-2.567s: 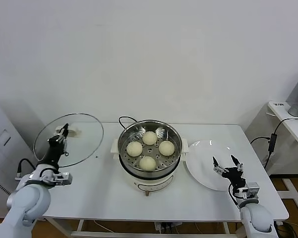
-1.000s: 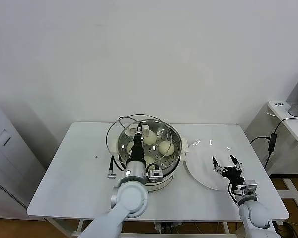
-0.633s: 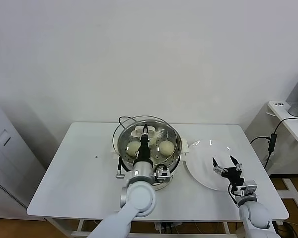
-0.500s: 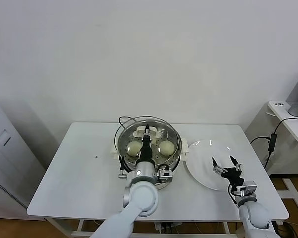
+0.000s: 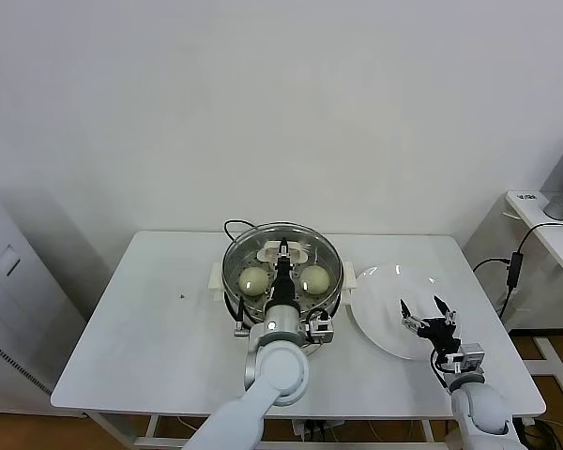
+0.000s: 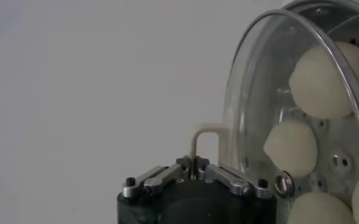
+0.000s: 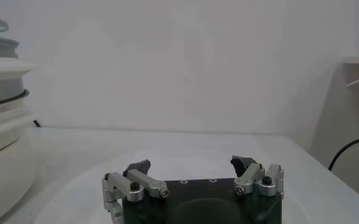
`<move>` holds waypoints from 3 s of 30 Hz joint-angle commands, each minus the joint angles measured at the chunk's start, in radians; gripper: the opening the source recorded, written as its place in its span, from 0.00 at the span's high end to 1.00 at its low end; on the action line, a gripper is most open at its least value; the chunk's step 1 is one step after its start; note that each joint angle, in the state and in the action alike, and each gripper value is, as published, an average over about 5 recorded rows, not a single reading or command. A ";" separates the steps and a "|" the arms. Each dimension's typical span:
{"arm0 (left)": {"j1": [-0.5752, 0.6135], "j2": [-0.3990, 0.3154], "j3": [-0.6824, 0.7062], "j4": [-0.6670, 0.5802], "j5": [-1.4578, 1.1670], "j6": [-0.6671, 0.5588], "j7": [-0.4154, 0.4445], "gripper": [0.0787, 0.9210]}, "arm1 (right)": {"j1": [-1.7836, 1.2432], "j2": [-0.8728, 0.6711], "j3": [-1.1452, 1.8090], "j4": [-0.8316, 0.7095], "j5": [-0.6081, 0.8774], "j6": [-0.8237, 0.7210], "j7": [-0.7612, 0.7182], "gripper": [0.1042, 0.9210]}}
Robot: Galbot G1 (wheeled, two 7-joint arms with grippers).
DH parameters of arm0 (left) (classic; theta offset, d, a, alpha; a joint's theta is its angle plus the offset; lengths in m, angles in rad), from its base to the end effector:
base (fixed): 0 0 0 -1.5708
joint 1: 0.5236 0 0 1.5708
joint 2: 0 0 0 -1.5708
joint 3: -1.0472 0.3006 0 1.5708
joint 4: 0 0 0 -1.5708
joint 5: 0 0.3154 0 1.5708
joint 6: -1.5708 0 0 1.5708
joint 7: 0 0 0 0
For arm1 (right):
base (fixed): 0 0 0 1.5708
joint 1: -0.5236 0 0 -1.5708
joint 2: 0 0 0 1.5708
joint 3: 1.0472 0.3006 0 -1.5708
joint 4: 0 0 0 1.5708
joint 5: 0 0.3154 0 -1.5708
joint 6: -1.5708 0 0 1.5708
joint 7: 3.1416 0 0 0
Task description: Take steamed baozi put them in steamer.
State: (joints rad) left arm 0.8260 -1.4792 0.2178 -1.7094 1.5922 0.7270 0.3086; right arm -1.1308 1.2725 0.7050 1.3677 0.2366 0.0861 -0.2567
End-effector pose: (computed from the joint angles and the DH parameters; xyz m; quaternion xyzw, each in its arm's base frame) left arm 0.2852 -0.1866 -0.2180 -0.0054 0.7004 0.7136 0.0152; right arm 0.2751 -0.1603 -0.3560 0.0163 -0.9968 0.0214 0.0757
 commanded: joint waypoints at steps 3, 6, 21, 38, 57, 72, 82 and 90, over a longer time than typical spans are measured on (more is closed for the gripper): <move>0.006 -0.012 -0.010 0.025 0.002 0.000 -0.006 0.97 | 0.000 0.005 0.000 -0.003 -0.006 0.002 -0.002 0.12; 0.007 -0.012 -0.014 0.028 -0.002 0.000 -0.010 0.97 | 0.000 0.005 0.001 -0.004 -0.006 0.002 -0.002 0.12; 0.021 -0.022 -0.019 0.033 -0.009 0.000 -0.024 0.97 | -0.004 0.012 0.008 -0.012 -0.017 0.007 -0.007 0.12; 0.046 -0.027 -0.025 0.025 -0.051 0.030 -0.040 0.97 | -0.008 0.017 0.012 -0.010 -0.019 0.010 -0.013 0.12; 0.140 0.237 -0.241 -0.488 -1.441 -0.348 0.024 0.44 | 0.002 0.007 0.008 -0.007 0.023 -0.005 -0.023 0.12; 0.322 0.312 -0.779 -0.397 -2.116 -0.387 -0.312 0.12 | -0.010 -0.009 -0.008 0.069 0.037 0.007 0.012 0.12; 0.363 0.344 -0.778 -0.139 -2.006 -0.480 -0.352 0.12 | -0.036 0.001 0.008 0.149 0.039 -0.023 0.020 0.12; 0.333 0.332 -0.743 0.009 -1.901 -0.559 -0.338 0.12 | -0.050 0.000 0.015 0.181 0.047 -0.036 0.047 0.12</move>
State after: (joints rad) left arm 1.1404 -1.1558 -0.4808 -1.9109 -0.2891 0.2716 0.0150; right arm -1.1673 1.2739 0.7155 1.4993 0.2766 0.0645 -0.2346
